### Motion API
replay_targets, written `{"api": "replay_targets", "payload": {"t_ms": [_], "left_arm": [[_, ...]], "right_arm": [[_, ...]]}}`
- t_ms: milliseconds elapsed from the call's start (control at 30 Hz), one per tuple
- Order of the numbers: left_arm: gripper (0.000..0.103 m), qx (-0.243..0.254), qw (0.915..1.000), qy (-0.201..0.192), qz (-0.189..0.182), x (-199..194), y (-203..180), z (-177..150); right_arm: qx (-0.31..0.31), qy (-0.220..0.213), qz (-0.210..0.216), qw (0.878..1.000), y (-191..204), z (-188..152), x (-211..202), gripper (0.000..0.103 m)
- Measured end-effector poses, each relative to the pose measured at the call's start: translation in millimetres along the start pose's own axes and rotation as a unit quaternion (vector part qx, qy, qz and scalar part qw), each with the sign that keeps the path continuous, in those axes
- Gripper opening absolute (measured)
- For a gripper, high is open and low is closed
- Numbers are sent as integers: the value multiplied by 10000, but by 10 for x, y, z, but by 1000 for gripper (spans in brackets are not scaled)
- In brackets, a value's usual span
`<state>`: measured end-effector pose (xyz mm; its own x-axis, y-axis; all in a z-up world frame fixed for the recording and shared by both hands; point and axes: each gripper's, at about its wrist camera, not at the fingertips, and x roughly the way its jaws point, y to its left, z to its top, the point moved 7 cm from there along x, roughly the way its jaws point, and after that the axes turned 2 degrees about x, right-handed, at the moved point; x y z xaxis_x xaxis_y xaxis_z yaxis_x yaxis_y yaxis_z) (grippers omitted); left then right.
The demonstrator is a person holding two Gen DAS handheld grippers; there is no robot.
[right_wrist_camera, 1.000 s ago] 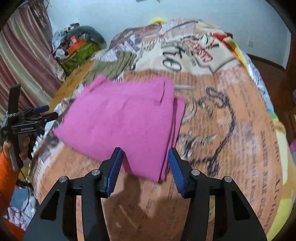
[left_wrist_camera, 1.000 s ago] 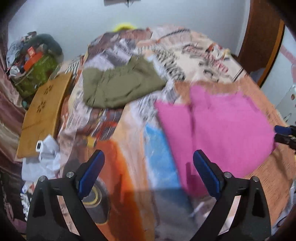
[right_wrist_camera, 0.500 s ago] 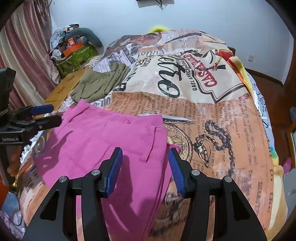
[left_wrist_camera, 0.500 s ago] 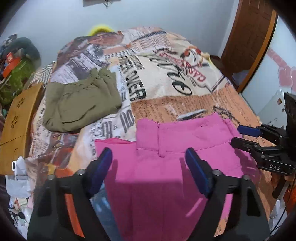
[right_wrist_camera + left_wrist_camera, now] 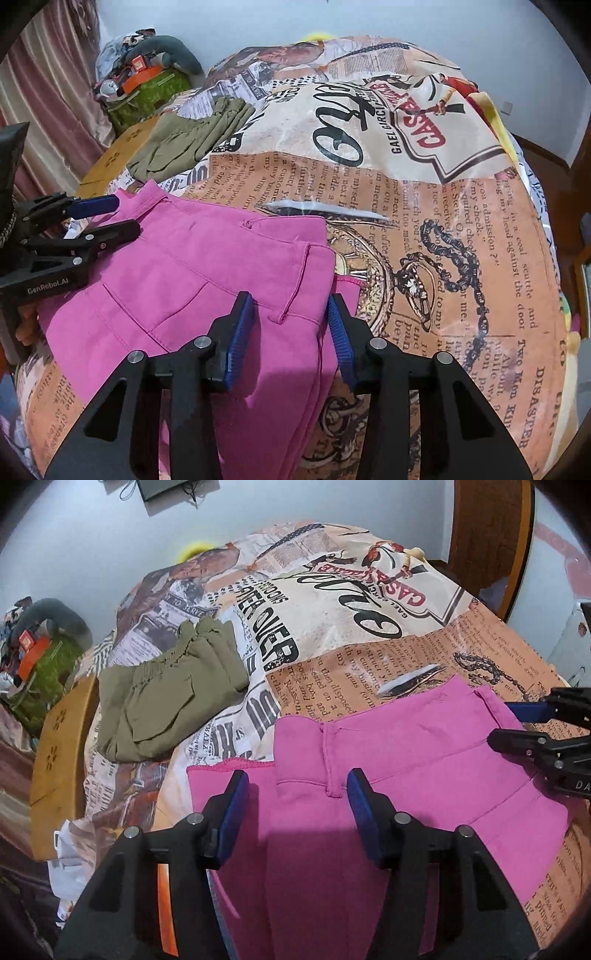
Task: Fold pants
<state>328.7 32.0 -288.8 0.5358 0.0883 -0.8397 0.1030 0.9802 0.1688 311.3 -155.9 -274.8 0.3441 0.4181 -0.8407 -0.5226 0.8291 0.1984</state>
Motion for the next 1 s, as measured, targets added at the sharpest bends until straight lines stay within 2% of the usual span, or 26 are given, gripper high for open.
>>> {"api": "replay_targets", "payload": {"t_ms": [133, 233, 300, 367, 433, 533, 600, 700, 867, 1000], "left_arm": [[57, -139, 9999, -8, -44, -59, 33, -4], [57, -167, 9999, -21, 20, -147, 48, 2], [57, -185, 9998, -42, 44, -213, 65, 4], [57, -306, 9995, 26, -115, -288, 99, -21], [57, -452, 9984, 52, -322, -367, 135, -69], [63, -613, 9974, 31, -384, -506, 238, -162], [72, -692, 9970, -27, -348, -579, 313, -211], [84, -812, 9959, -84, -378, -639, 410, -284], [85, -957, 9941, 95, -509, -544, 467, -410], [85, -1088, 9904, 420, -749, -337, 429, -510]], "right_arm": [[-193, -45, -255, 9995, 36, 14, -106, 38], [-196, -77, -294, 9993, 51, 21, -191, 39], [-161, -165, -278, 9993, 71, 30, -277, 46], [-168, -279, -267, 9991, 104, 43, -370, 51], [-191, -433, -192, 9987, 157, 50, -474, 51], [-177, -570, -44, 9982, 224, 21, -602, 59], [-118, -660, 50, 9977, 234, -13, -662, 65], [41, -584, 150, 9982, 189, -74, -642, 66], [376, -289, 205, 9987, 50, -219, -481, 66], [699, -33, 367, 9969, -55, -320, -322, 66]]}}
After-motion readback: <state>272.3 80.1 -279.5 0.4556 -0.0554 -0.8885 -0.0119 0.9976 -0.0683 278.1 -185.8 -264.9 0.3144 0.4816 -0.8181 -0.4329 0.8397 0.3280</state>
